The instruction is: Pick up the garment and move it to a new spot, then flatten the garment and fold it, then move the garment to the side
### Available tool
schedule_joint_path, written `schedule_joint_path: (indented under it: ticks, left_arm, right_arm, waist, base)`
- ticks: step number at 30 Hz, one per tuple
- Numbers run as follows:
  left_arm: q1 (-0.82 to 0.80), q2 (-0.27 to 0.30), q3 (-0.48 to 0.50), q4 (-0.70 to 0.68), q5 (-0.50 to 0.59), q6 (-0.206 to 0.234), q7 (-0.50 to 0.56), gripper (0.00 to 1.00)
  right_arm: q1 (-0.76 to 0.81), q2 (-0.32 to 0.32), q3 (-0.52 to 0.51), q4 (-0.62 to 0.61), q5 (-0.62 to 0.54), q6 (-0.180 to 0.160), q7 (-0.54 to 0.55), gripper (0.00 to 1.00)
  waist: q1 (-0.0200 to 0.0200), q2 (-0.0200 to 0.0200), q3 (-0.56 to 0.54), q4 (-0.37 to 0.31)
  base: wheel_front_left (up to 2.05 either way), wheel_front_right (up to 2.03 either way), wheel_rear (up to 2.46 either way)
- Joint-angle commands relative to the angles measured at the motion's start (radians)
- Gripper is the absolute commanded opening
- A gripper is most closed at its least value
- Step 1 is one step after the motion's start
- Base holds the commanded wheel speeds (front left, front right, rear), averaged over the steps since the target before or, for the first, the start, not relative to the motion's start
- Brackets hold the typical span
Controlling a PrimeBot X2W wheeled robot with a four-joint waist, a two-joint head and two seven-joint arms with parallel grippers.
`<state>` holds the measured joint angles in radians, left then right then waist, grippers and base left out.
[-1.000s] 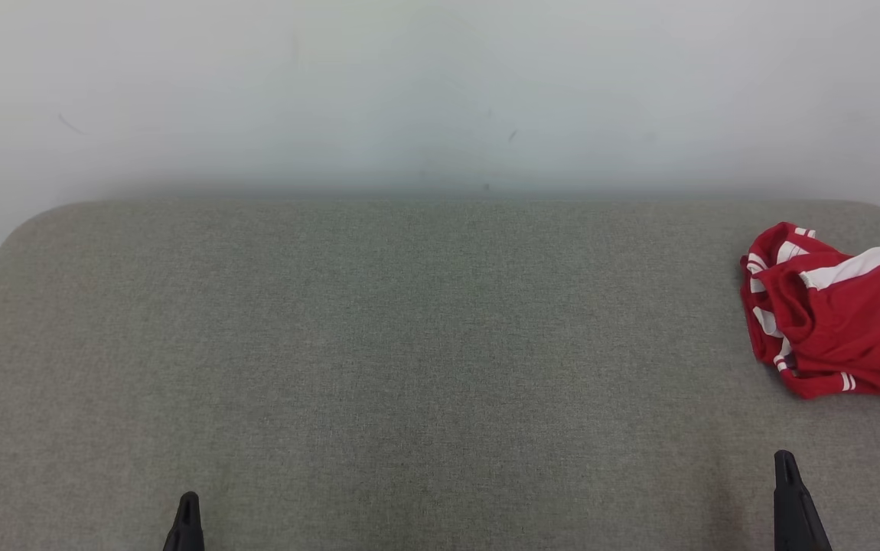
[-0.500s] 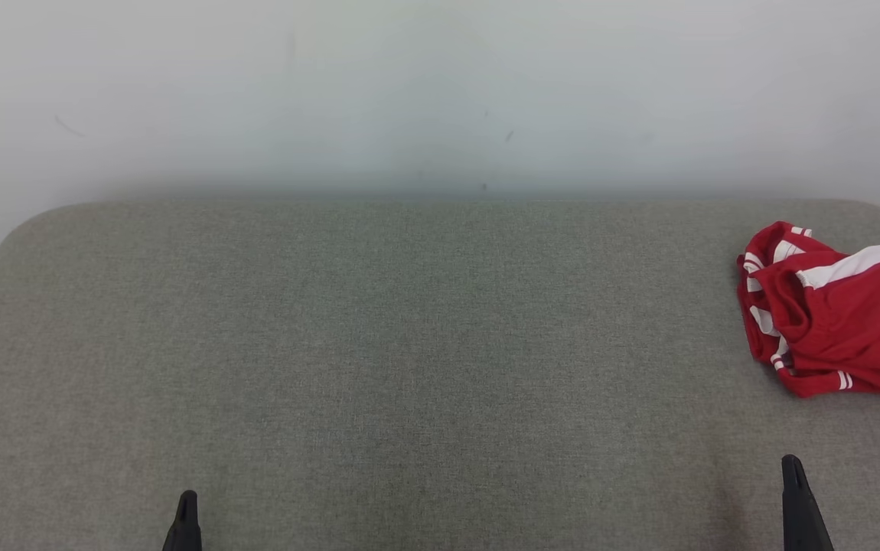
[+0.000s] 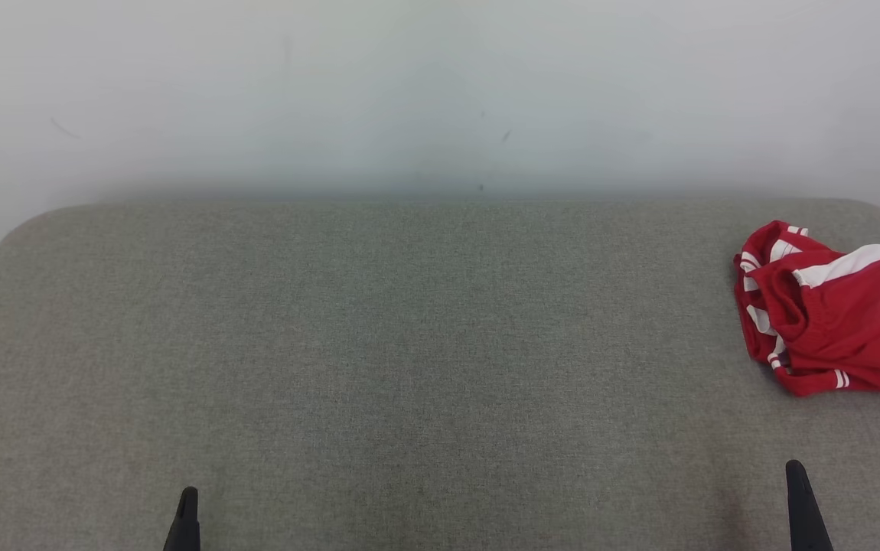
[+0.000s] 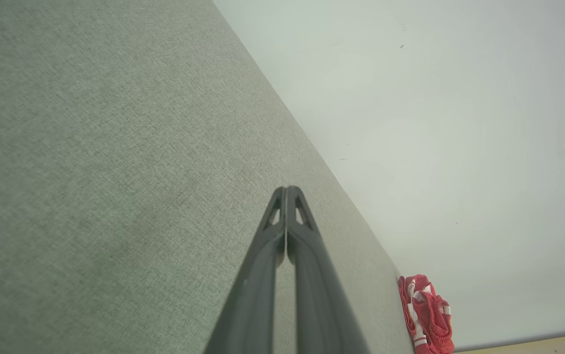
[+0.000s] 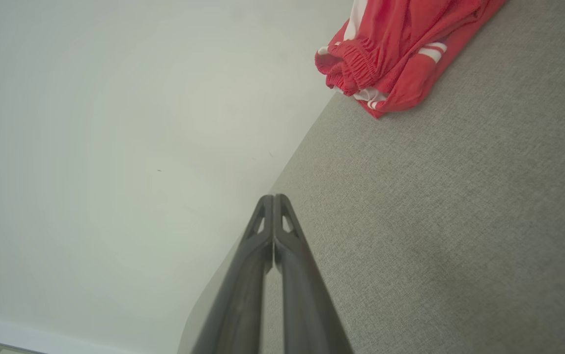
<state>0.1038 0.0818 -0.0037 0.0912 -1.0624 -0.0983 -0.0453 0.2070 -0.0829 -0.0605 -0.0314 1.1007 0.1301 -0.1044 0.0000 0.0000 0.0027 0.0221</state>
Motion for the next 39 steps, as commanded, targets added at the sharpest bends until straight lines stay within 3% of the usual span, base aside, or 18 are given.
schedule_joint_path:
  ticks: [1,39]
  left_arm:
    - [0.001,0.01,0.0,-0.013,-0.039,-0.009,0.008,0.0]
    - [0.001,0.019,0.007,-0.05,-0.422,-0.027,0.1,0.0]
  right_arm:
    - [0.007,-0.008,-0.004,-0.017,0.036,0.001,0.007,0.0]
    - [0.041,-0.009,-0.016,-0.066,0.4,0.001,0.084,0.0]
  waist:
    - [0.0,0.0,0.0,-0.001]
    - [0.0,0.0,-0.001,-0.013]
  base:
    - [0.0,0.0,0.0]
    - [0.0,0.0,0.0]
